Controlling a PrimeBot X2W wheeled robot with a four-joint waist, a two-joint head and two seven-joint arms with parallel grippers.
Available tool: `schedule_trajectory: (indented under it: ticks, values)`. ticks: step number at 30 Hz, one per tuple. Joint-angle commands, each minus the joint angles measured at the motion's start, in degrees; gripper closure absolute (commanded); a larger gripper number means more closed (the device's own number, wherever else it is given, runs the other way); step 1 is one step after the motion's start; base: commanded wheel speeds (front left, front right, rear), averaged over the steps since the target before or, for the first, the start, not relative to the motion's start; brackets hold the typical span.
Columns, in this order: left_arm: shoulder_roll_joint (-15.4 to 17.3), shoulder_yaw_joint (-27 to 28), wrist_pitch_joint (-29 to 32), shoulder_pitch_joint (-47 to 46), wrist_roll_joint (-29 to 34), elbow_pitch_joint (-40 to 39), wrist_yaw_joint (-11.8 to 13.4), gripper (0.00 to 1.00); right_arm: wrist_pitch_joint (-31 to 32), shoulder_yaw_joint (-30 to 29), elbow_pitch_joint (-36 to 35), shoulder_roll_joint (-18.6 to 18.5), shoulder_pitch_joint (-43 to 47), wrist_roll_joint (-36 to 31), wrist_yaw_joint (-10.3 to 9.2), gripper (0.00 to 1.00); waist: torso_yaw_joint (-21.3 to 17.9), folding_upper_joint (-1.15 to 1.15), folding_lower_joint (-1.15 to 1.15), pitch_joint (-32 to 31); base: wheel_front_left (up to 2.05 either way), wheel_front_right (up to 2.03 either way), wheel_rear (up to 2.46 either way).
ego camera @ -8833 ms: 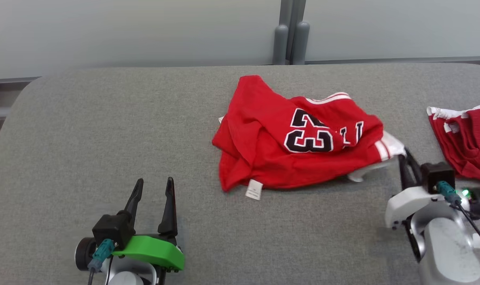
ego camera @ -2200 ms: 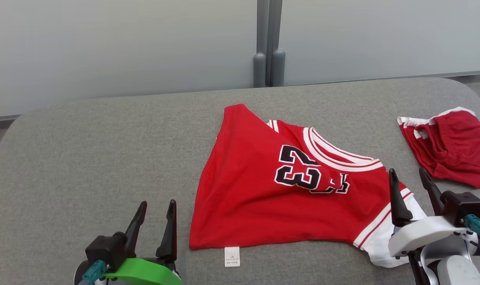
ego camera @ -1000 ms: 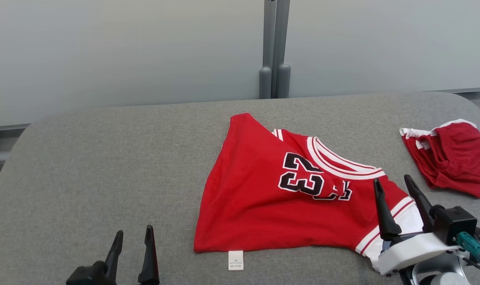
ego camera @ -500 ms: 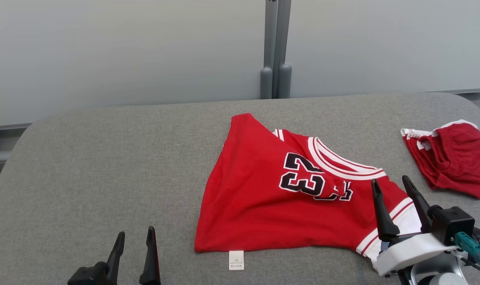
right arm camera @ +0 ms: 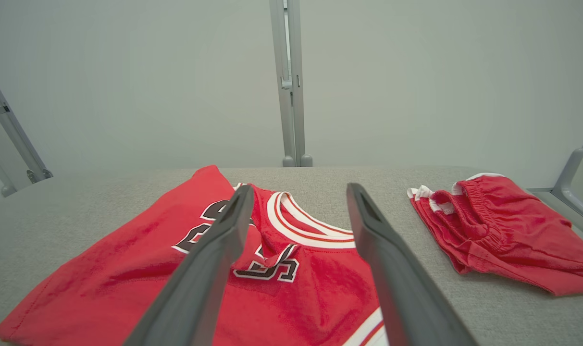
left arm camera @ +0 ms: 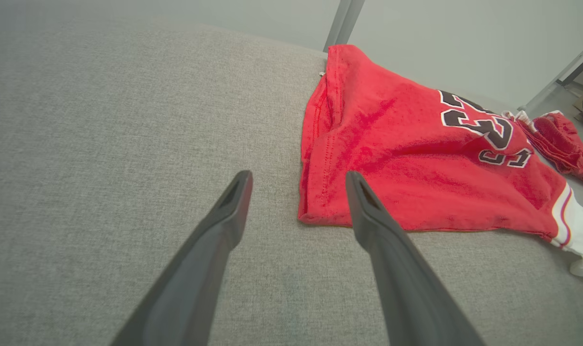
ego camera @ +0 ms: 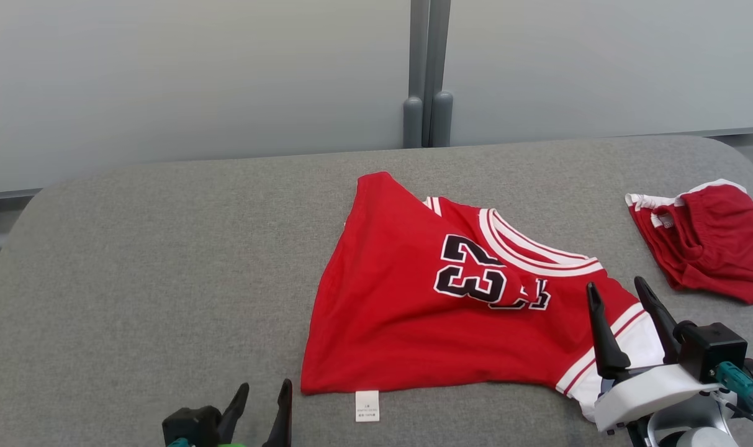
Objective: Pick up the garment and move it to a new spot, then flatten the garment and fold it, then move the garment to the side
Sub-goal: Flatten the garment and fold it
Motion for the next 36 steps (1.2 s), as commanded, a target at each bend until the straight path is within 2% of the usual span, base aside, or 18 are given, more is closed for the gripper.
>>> schedule_trajectory:
  ticks: [1, 12, 29, 30, 31, 33, 34, 35, 36]
  values:
    - [-0.37, -0.27, 0.46, -1.33, -0.53, 1.16, -0.56, 0.00, 0.00, -0.17, 0.25, -0.22, -0.33, 0.29, -0.04, 0.00, -0.36, 0.24, 0.00, 0.26, 0.00, 0.00, 0.00]
    - [-4.01, -2.68, 3.83, -5.44, -3.78, 12.42, -4.75, 0.00, -0.36, -0.09, 0.95, -0.22, -1.46, -0.01, -0.04, 0.00, -3.06, 0.24, 0.00, 1.54, 0.00, 0.00, 0.00]
    - [-7.29, 0.73, 2.25, -12.16, -9.82, 26.41, -8.96, 0.00, 0.14, -0.39, 0.06, -0.21, -2.16, -1.05, -0.04, 0.00, -7.20, 0.24, 0.00, 3.05, 0.00, 0.00, 0.00]
    - [-7.55, 1.01, 1.75, -12.87, -10.25, 27.28, -9.31, 0.07, 0.12, -0.49, 0.13, -0.21, -2.15, -1.09, -0.04, 0.00, -7.28, 0.24, 0.00, 3.01, 0.00, 0.00, 0.00]
    - [-7.71, 1.23, 1.52, -13.21, -10.55, 27.62, -9.43, 0.18, 0.08, -0.54, 0.19, -0.22, -2.18, -1.10, -0.03, 0.00, -7.30, 0.24, 0.00, 2.99, 0.00, 0.00, 0.00]
    - [-7.95, 1.38, 1.20, -13.80, -10.92, 28.46, -9.72, 0.56, 0.02, -0.57, 0.28, -0.21, -2.18, -1.13, -0.04, 0.00, -7.32, 0.24, 0.00, 2.89, 0.00, 0.00, 0.00]
    - [-8.05, 1.34, 1.06, -14.05, -11.02, 28.87, -9.93, 0.63, -0.02, -0.62, 0.32, -0.21, -2.16, -1.15, -0.04, 0.00, -7.31, 0.24, 0.00, 2.85, 0.00, 0.00, 0.00]
    - [-8.10, 1.26, 0.92, -14.31, -11.07, 29.16, -10.10, 0.87, -0.06, -0.67, 0.36, -0.21, -2.14, -1.17, -0.04, 0.00, -7.30, 0.24, 0.00, 2.83, 0.00, 0.00, 0.00]
    - [-8.15, 1.17, 0.67, -14.54, -11.07, 29.36, -10.28, 1.00, -0.10, -0.71, 0.38, -0.21, -2.12, -1.19, -0.04, 0.00, -7.28, 0.24, 0.00, 2.80, 0.00, 0.00, 0.00]
